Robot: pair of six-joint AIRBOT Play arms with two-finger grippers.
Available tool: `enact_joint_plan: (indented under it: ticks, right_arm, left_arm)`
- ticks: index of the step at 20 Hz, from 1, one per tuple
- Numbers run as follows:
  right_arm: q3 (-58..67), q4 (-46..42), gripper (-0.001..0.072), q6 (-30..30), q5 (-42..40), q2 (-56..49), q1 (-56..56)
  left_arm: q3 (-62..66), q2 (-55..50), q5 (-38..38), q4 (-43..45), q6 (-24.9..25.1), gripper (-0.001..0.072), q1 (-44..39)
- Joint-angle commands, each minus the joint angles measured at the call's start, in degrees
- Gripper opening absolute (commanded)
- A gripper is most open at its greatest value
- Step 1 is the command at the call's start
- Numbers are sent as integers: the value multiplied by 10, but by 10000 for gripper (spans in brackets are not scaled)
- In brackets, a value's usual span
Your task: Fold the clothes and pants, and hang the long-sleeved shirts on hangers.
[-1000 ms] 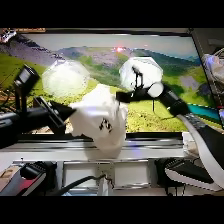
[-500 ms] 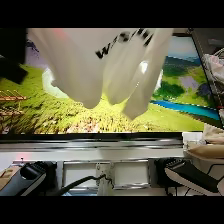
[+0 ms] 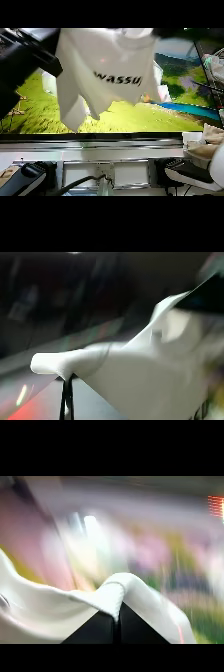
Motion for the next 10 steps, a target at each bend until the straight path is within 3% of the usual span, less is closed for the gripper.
enact_joint_plan:
  ticks: [1, 5, 8, 10]
  right_arm:
    - [-21, -17, 30, 19, 69, -109, 15]
    - [-21, -16, 30, 17, 84, -218, 109]
    - [-21, -18, 30, 13, 32, -261, 182]
    - [-21, -37, 30, 27, -20, -271, 209]
  left_arm:
    - [-32, -15, 176, 84, -51, 9, 71]
    - [-124, 12, 198, 113, -66, 9, 116]
    - [-181, 18, 214, 112, -71, 10, 124]
    - [-200, 34, 245, 136, -138, 10, 126]
